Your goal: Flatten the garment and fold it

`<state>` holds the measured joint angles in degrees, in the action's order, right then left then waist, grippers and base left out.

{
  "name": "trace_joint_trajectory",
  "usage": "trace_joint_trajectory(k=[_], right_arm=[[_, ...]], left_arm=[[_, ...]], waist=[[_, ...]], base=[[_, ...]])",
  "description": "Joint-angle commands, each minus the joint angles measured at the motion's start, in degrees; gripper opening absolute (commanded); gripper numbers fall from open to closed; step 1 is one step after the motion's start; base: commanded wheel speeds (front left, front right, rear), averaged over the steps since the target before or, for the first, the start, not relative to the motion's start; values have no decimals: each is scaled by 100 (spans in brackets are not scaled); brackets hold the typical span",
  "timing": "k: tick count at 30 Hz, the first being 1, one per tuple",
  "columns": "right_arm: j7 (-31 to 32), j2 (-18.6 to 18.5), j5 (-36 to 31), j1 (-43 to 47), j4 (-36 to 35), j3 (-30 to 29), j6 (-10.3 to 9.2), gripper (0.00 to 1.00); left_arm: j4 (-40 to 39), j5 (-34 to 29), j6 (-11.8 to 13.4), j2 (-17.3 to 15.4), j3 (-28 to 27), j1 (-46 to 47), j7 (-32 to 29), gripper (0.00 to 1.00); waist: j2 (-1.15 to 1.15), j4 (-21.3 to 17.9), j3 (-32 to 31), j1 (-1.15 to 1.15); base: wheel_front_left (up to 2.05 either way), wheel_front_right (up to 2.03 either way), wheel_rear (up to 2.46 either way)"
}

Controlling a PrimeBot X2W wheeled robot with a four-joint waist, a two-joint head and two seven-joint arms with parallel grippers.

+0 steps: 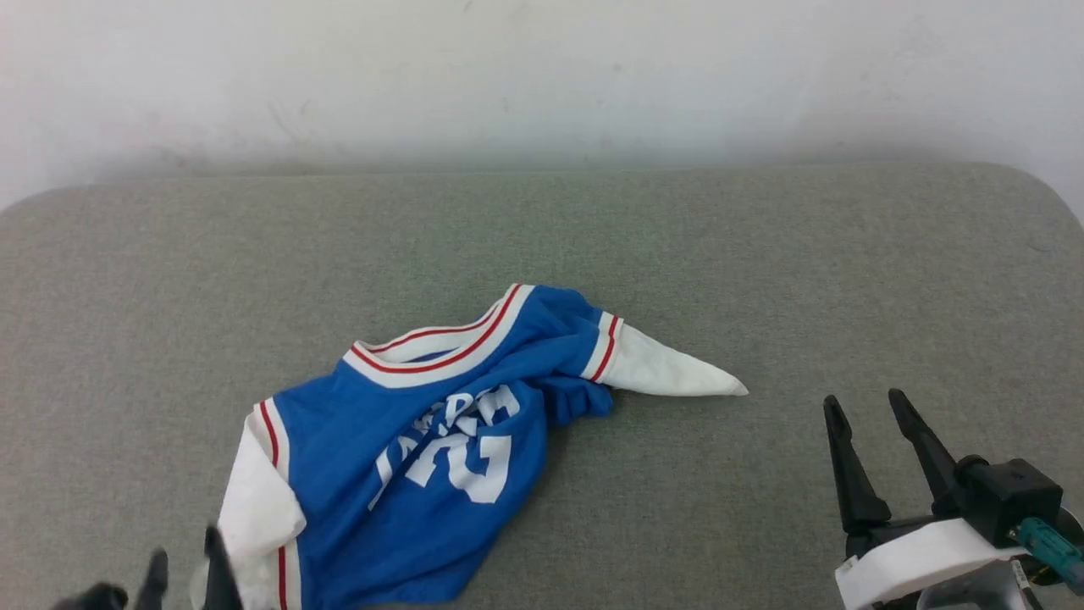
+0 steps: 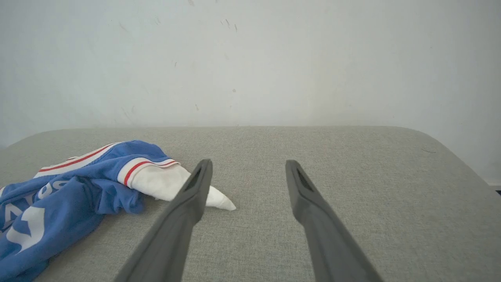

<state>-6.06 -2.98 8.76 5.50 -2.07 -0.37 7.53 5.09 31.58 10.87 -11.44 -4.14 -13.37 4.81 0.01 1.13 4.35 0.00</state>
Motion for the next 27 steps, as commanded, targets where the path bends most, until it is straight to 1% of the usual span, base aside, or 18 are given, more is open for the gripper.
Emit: trace_joint_trajectory(k=[1,4,9,13,17,21,23,27], right_arm=[[17,11,-41,-57,-12,-17,-4,100],[95,11,9,-54,24,-50,-4,100],[371,11,154,-225,319,-188,-4,100],[1032,11,229,-651,950,-144,-4,100],[1748,-12,285,-1323,1636,-8,-4,100],[2274,-226,359,-2011,2362,259,-4,100],[2434,-323,434,-2312,2724,359,-4,100],[2881,-490,546,-2744,3496,609,-4,100]], left_arm=[[-33,-104,-84,-41,24,189,207,100],[-141,-387,-235,-83,193,440,677,100],[-410,-861,-459,-127,507,763,946,100],[-587,-1138,-546,-57,755,879,992,100],[-666,-1198,-613,107,969,949,1002,100],[-691,-1247,-630,236,1107,1023,1008,100],[-662,-1252,-648,278,1143,1069,1010,100],[-604,-1242,-698,331,1163,1140,1014,100]], waist=[[-1,44,-16,0],[-1,106,-66,0],[-1,200,-108,0],[-1,320,-76,0],[-1,523,35,0],[-1,752,194,0],[-1,863,253,0],[-1,1032,325,0]], base=[[0,0,0],[0,0,0],[0,0,0],[0,0,0],[0,0,0],[0,0,0],[0,0,0],[0,0,0]])
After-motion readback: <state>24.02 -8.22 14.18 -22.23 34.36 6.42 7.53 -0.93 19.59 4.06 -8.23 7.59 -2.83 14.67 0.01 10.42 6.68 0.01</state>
